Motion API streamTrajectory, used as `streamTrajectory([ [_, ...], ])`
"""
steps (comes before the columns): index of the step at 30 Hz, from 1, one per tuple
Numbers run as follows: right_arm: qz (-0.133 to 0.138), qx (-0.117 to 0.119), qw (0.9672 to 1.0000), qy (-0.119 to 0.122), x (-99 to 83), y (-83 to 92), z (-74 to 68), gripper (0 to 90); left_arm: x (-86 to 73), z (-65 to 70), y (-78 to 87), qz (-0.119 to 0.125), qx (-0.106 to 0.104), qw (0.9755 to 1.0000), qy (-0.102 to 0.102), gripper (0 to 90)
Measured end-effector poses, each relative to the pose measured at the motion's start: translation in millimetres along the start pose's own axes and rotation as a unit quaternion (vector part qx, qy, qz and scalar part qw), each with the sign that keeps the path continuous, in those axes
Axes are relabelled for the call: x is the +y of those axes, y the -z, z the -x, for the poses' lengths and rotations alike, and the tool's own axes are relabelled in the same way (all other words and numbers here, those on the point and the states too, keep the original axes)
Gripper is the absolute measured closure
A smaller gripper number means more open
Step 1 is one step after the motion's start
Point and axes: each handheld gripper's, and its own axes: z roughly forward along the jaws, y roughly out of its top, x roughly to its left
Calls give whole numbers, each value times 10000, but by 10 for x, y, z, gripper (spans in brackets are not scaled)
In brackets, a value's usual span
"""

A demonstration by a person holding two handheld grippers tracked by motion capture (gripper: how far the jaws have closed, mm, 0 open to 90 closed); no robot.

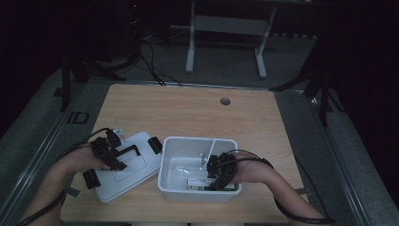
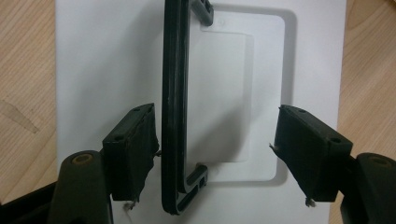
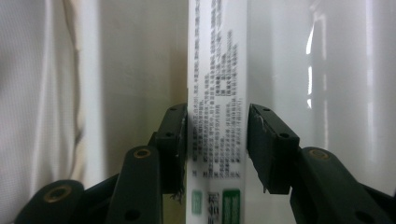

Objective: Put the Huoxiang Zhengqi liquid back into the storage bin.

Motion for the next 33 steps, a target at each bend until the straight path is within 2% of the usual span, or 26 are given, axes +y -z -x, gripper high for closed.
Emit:
streamTrajectory([
  [3, 103, -119, 9999, -24, 7, 181, -3, 561, -1, 3, 8, 5, -1, 10000, 4, 304],
  [6, 174, -171, 9997, -29, 6, 268, -8, 555, 1, 3, 11, 0, 6, 10000, -14, 304],
  [10, 414, -301, 9986, -135, -29, 467, -7, 553, 6, 9, 16, -2, 9, 10000, -16, 305],
  [14, 571, -407, 9972, -245, -107, 597, 17, 536, 9, 8, 38, 44, -10, 10000, -15, 318],
  [18, 699, -517, 9959, -242, -188, 681, 32, 516, 12, 3, 46, 57, -37, 10000, -7, 321],
  [20, 755, -584, 9949, -313, -248, 725, 46, 480, 15, 3, 38, 47, -20, 10000, -21, 320],
  [21, 760, -713, 9935, -459, -303, 766, 62, 433, 17, 2, 36, 53, -20, 10000, -29, 320],
  [22, 794, -798, 9925, -476, -334, 785, 75, 392, 19, 4, 32, 54, -13, 10000, -30, 321],
  [24, 826, -874, 9914, -524, -366, 803, 84, 380, 24, 7, 24, 44, 3, 10000, -38, 321],
  [25, 862, -966, 9899, -573, -430, 836, 102, 314, 30, 12, 16, 44, 3, 10000, -78, 321],
  [29, 979, -1082, 9867, -723, -558, 870, 146, 210, 44, 15, 12, 85, 14, 9999, -128, 354],
  [31, 1000, -1174, 9851, -765, -633, 871, 179, 190, 46, 17, 13, 103, -17, 9999, -125, 390],
  [33, 1107, -1092, 9844, -828, -721, 873, 227, 166, 43, 4, 31, 178, -58, 9997, -169, 437],
])
